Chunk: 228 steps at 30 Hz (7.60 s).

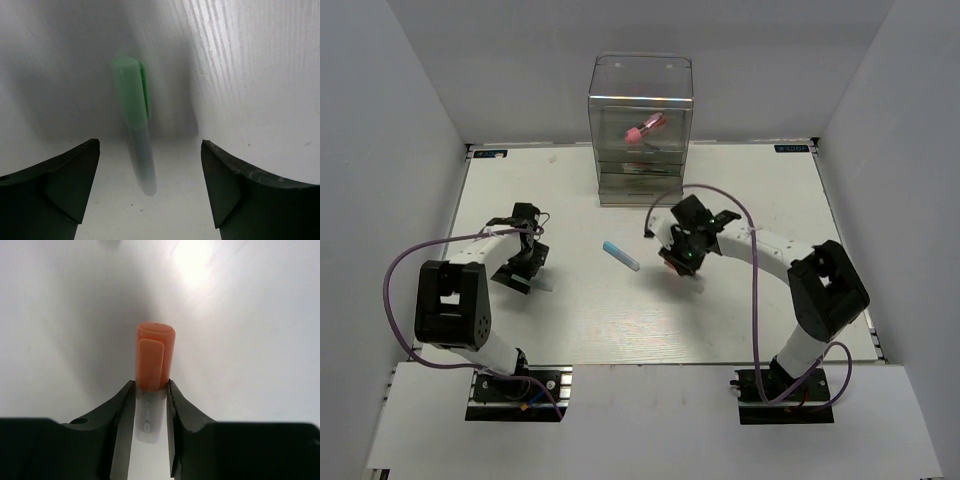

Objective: Sort the stationery into containers
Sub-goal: Pick up the pen from the center of the board, then place the pen in the drawer, then pick up the pen from the center of the board, then place the pen in the drawer, then pick up the pen from the center of the board, then place the pen in the drawer, then close the drawer in the storage box.

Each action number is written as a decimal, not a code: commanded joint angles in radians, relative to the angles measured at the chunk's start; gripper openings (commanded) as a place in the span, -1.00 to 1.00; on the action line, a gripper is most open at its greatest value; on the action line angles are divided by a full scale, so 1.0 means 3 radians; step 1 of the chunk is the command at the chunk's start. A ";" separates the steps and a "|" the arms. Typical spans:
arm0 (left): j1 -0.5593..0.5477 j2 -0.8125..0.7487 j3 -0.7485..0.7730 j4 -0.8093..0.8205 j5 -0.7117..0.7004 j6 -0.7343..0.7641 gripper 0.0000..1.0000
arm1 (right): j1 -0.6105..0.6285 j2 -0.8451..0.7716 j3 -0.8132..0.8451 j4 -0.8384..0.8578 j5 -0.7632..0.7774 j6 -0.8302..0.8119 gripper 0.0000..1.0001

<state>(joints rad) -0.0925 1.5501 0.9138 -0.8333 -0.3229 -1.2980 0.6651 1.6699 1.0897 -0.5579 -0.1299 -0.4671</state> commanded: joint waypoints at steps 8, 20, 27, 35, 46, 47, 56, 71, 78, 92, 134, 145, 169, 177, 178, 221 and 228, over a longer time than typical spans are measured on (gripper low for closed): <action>0.0068 0.0105 -0.0075 0.0129 0.0130 0.0098 0.77 | -0.0105 0.0910 0.1785 0.1394 -0.0053 -0.1168 -1.00; 0.0068 0.0105 -0.0172 0.0267 0.0258 0.0164 0.77 | -0.0310 0.1944 0.2693 0.1563 -0.0405 -0.2084 -1.00; 0.0068 0.0105 -0.0203 0.0334 0.0350 0.0225 0.20 | -0.0402 0.1956 0.2612 0.1609 -0.0452 -0.1920 -0.01; 0.0068 0.0074 -0.0167 0.0303 0.0350 0.0226 -0.25 | -0.0427 0.1475 0.2182 0.1650 -0.0676 -0.1378 0.28; -0.0029 -0.0105 0.0139 0.1121 0.0938 0.0722 -0.96 | -0.0514 0.0228 0.0802 0.1915 -0.0978 -0.0228 0.64; -0.0029 -0.0105 0.0256 0.1258 0.1050 0.0798 -1.00 | -0.0524 0.0116 0.0502 0.2002 -0.0968 -0.0136 0.64; -0.0254 0.0437 0.1156 0.1734 0.1725 0.0635 -1.00 | -0.0617 -0.0345 -0.0339 0.2080 -0.0942 0.0146 -0.79; -0.0913 0.1250 0.2256 0.1607 0.1537 -0.0617 -1.00 | -0.0714 -0.0489 -0.0549 0.2197 -0.0748 0.0335 -0.69; -0.1011 0.1653 0.2568 0.1469 0.1414 -0.1103 -1.00 | -0.0729 -0.0504 -0.0559 0.2207 -0.0748 0.0360 -0.49; -0.1042 0.1900 0.2824 0.1755 0.1383 -0.1206 0.53 | -0.0724 -0.0530 -0.0646 0.2187 -0.0840 0.0345 -0.20; -0.0970 -0.1542 -0.0371 0.0497 0.0074 0.0814 0.99 | 0.0457 0.1434 0.1190 0.1067 -0.0130 0.0509 -0.34; -0.0970 -0.1475 -0.0438 0.0594 0.0166 0.0783 0.99 | 0.0237 0.0866 0.0969 0.1807 0.0422 -0.0288 -1.00; -0.0970 -0.1383 -0.0541 0.0753 0.0309 0.0783 0.99 | -0.0274 0.1802 0.2110 0.2346 0.0259 -0.2268 -1.00; -0.0970 -0.1317 -0.0541 0.0783 0.0340 0.0783 0.99 | -0.0305 0.1659 0.2090 0.1978 -0.0001 -0.2079 0.23; -0.0970 -0.1317 -0.0505 0.0784 0.0340 0.0813 0.99 | -0.0305 0.1633 0.2044 0.1962 -0.0017 -0.2073 0.27; -0.0970 -0.1255 -0.0444 0.0784 0.0371 0.0844 0.99 | -0.0356 0.2431 0.2764 0.1399 0.0412 -0.1869 -1.00; -0.0970 -0.1255 -0.0443 0.0753 0.0371 0.0844 0.99 | -0.0351 0.2497 0.2770 0.1762 0.0703 -0.1874 -1.00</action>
<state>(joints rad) -0.3843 1.1946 0.7601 -0.6025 -0.2195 -1.0546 0.5594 2.4130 1.9015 -0.1474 0.0051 -1.0462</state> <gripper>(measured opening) 0.994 0.004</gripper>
